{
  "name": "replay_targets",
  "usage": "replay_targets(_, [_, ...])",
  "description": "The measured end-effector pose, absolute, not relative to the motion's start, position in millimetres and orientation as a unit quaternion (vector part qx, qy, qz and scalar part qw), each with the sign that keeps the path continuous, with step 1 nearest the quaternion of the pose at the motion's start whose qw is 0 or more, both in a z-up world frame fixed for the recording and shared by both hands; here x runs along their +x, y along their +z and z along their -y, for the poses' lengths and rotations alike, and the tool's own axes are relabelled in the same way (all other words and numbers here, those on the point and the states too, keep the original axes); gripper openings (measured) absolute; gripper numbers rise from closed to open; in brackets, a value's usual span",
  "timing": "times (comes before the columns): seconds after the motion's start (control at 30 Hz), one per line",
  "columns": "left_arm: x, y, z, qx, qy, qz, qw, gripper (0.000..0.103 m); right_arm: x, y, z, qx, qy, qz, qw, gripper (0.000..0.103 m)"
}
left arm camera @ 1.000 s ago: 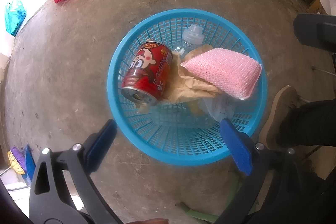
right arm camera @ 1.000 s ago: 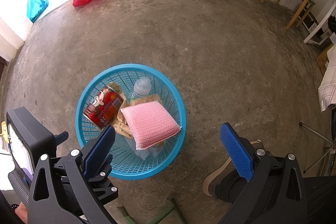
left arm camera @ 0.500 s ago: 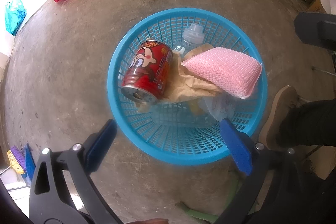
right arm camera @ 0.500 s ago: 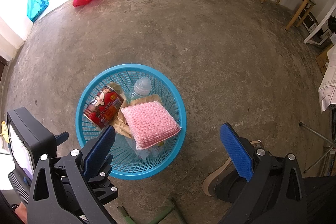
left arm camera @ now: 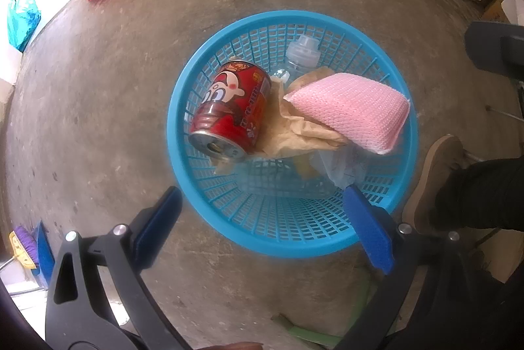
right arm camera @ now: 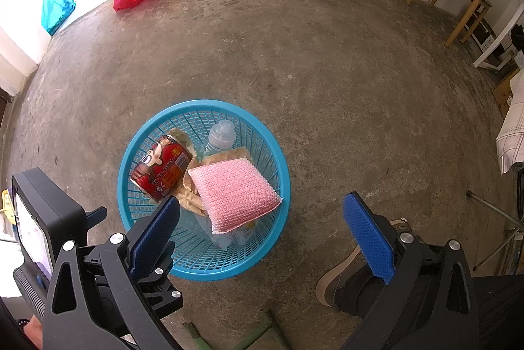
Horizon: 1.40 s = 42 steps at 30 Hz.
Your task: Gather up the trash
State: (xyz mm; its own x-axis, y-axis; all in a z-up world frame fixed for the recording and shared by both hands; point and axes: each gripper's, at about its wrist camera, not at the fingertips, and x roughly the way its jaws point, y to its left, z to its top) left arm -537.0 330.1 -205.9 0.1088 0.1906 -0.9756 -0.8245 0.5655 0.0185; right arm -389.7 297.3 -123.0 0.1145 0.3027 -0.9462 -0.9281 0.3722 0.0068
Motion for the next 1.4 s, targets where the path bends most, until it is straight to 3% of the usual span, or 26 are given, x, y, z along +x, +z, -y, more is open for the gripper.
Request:
replay_targets(1.23, [-534.9,-204.5,-334.5,-0.299,0.363,-0.552,0.688,0.095,-390.0,-123.0,-298.1,-0.324,0.457,-0.483,0.673,0.097])
replay_targets(1.4, [-541.8,-199.9,-333.8,-0.314,0.365,-0.522,0.704,0.095,-389.6,-123.1,-298.3,-0.324,0.457,-0.483,0.673,0.097])
